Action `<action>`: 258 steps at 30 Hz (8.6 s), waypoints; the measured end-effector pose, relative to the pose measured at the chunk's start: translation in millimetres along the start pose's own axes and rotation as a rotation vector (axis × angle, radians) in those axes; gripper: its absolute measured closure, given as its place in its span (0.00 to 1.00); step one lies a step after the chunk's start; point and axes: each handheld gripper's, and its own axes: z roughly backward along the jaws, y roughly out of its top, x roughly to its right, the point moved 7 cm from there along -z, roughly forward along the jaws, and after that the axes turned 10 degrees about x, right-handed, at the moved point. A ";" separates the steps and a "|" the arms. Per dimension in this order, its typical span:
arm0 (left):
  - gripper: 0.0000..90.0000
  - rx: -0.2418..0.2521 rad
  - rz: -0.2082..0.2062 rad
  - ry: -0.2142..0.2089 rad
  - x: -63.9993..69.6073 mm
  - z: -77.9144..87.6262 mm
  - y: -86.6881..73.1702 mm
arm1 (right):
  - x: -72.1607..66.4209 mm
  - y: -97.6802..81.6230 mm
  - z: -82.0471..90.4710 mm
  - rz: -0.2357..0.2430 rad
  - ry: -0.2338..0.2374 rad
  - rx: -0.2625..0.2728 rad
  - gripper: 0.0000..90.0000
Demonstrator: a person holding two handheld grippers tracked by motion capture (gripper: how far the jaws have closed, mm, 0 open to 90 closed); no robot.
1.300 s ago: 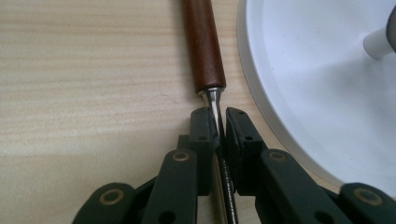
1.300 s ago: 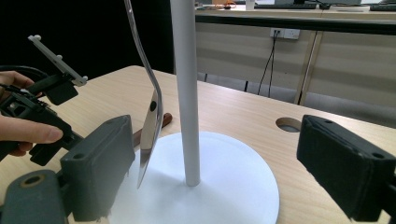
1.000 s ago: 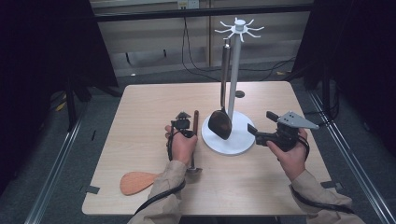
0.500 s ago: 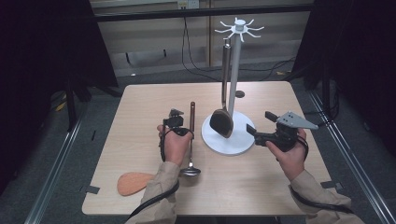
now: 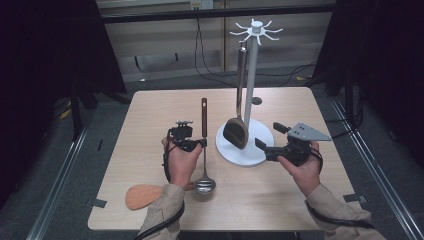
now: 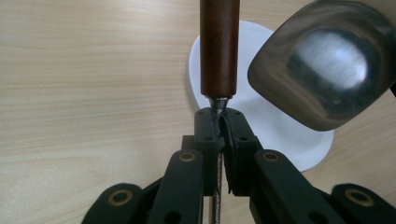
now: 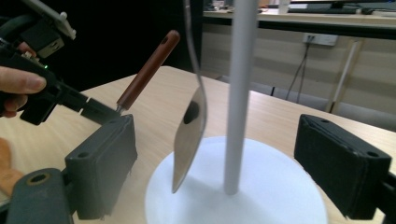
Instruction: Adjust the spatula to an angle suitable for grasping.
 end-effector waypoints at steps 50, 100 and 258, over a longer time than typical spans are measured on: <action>0.95 0.152 -0.110 -0.203 35.7 48.6 4.0 | -101.0 -35.4 -60.0 -0.275 0.407 -0.244 0.69; 0.73 0.225 -0.108 -0.192 32.9 51.0 13.4 | -90.6 -35.7 -63.3 -0.326 0.350 -0.228 0.95; 0.12 0.081 -0.296 0.032 -24.2 3.8 -32.2 | 4.0 79.1 -31.0 -0.246 0.319 0.112 0.92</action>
